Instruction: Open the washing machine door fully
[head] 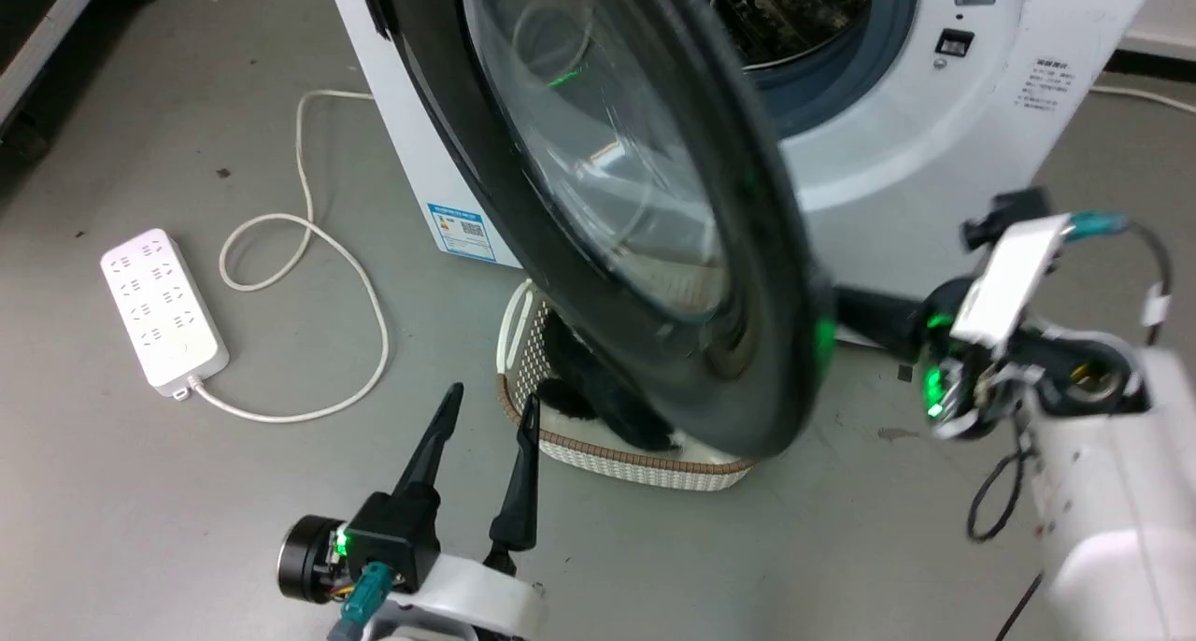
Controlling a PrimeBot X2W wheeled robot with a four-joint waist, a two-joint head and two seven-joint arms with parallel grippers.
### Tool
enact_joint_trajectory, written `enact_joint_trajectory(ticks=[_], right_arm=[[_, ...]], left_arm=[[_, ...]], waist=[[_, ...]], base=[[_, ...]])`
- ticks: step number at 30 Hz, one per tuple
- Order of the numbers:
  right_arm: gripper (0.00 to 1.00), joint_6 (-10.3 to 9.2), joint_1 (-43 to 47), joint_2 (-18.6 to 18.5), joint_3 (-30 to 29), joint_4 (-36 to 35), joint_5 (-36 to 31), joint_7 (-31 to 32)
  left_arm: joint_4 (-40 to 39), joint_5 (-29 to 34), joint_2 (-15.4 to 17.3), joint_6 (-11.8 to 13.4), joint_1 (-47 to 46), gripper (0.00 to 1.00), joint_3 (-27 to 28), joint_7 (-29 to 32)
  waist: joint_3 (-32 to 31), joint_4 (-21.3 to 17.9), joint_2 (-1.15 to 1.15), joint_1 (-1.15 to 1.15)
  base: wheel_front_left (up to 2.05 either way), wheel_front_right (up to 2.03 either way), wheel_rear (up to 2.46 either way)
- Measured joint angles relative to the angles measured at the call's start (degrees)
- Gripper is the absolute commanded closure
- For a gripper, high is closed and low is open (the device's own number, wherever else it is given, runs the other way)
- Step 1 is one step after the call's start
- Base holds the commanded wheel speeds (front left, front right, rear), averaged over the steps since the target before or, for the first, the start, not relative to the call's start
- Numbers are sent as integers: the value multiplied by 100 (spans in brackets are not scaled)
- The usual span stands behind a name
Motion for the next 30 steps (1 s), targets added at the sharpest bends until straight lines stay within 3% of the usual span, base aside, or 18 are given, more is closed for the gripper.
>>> enact_joint_trajectory(ticks=[9,15,16,17,22,27,30], right_arm=[[100,0,789,10,1621,-523,969,-445],[100,0,1007,25,2104,-728,1133,-846],[75,0,1015,26,2082,-748,1073,-1000],[0,-1,1015,25,2042,-770,1020,-1111],[0,-1,1041,-124,1764,-1314,444,-1929],[0,-1,1401,-754,1681,-2471,-625,-3317],[0,0,1739,-1316,1887,-3105,-1513,-4326]], left_arm=[[104,-1,-1,-83,232,0,-56,1],[124,-1,-1,-99,276,0,-48,1],[122,-1,-1,-99,276,0,-40,0],[121,-5,-1,-99,276,0,-23,1],[76,-57,0,-97,276,0,120,1],[-2,-83,-1,-99,275,0,253,1],[-16,-110,-1,-101,277,0,392,0]], waist=[[-146,61,0,1],[-186,53,0,0],[-194,44,0,1],[-208,32,0,1],[-287,-99,0,1],[-399,-297,0,1],[-494,-444,0,1]], base=[[0,0,0],[0,0,0],[0,0,0],[0,0,0],[0,0,0],[0,0,0],[0,0,0]])
